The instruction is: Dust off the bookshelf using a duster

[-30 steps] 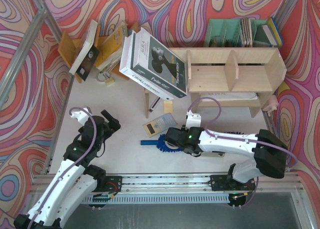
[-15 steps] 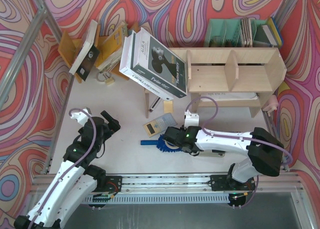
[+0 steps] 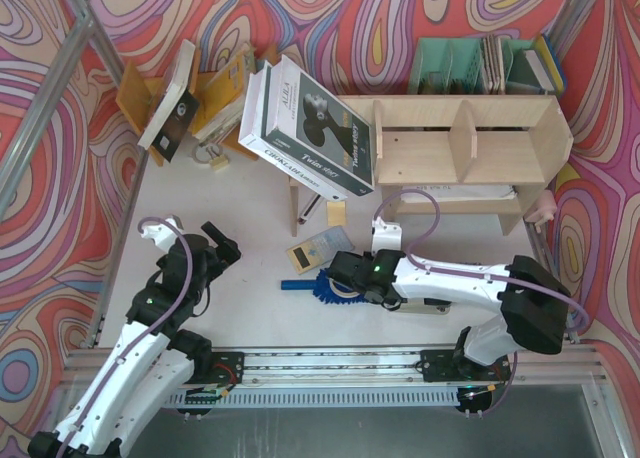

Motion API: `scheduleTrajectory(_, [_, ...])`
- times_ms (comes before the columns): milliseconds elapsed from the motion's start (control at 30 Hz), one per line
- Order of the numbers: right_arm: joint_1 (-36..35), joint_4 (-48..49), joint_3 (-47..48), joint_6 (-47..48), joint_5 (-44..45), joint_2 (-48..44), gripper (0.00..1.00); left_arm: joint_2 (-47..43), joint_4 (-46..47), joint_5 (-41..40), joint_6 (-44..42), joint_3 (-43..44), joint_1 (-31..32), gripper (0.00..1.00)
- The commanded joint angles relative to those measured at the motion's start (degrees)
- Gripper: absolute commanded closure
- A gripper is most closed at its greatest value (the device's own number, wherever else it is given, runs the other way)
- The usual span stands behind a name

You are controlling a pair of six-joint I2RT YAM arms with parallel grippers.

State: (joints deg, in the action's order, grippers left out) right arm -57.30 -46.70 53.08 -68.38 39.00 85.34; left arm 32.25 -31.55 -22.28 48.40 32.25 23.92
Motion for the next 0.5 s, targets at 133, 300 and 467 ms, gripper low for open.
scheduleTrajectory(133, [1.09,-4.38,1.1,-3.25,4.34,-3.53,0.9,-0.27,0.44,-0.21,0.11,-1.18,0.11,0.02])
scheduleTrajectory(300, [2.07,-5.27,1.31,-3.63,6.16,-5.18,0.91,-0.67,0.19,-0.22,0.11,-1.01,0.15,0.02])
scheduleTrajectory(467, [4.5,-5.32,1.32,-2.79,7.67,-6.38,0.91,-0.82,-0.02,-0.51,0.09,-0.74,0.14,0.02])
